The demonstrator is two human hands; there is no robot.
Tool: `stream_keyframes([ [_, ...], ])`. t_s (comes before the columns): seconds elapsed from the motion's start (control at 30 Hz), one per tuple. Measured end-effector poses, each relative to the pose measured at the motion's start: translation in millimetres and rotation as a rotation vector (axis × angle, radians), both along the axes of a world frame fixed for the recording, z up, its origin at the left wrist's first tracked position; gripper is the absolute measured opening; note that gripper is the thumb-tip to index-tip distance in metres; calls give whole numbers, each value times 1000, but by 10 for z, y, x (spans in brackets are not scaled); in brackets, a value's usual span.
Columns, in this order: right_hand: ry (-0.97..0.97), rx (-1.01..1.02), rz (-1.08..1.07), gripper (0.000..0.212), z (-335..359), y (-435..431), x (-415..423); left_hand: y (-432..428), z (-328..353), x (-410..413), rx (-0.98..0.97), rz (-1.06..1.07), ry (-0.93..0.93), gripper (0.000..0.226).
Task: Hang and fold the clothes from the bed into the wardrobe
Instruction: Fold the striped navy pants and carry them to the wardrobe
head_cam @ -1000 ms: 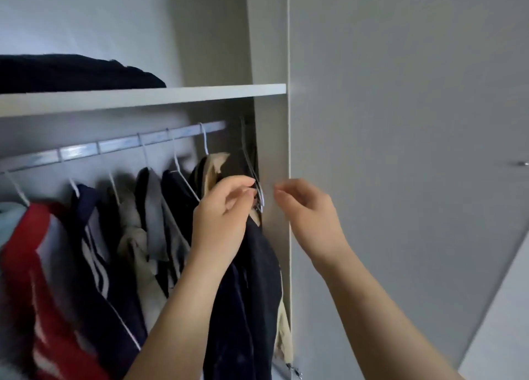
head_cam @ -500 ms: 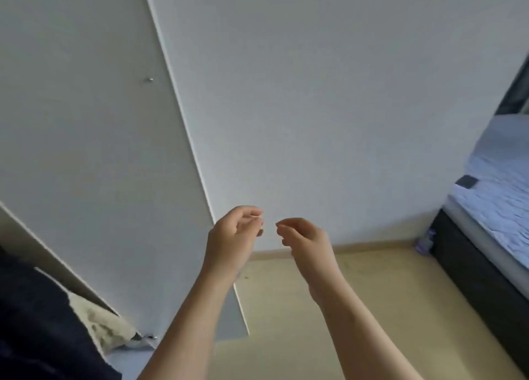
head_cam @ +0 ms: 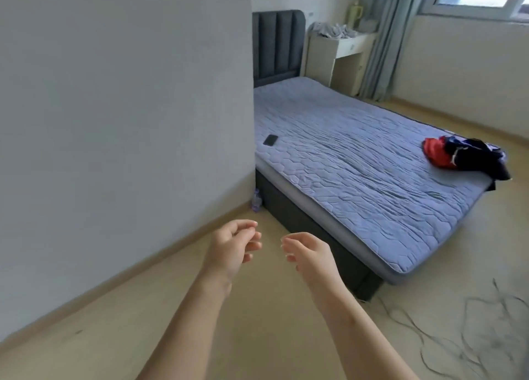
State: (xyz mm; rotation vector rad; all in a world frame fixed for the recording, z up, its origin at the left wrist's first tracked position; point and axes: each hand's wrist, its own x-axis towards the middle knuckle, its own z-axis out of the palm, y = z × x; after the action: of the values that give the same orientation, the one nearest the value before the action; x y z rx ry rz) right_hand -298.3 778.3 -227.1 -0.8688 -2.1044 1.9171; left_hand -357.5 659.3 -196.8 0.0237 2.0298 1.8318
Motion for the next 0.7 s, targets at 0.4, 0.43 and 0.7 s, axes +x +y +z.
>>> stream_keyframes([
  [0.4,-103,-122,-465,13,-423,2004,245,2364,-460,-313,-91,-463,-107,19],
  [0.43,-99,-129,-502,13,-448,2208,186,2594,-483,-410,-92,-499,-97,18],
  [0.7,-140,-167,-696,18,-483,3438,-166,4050,-586,-927,-143,-696,-123,14],
])
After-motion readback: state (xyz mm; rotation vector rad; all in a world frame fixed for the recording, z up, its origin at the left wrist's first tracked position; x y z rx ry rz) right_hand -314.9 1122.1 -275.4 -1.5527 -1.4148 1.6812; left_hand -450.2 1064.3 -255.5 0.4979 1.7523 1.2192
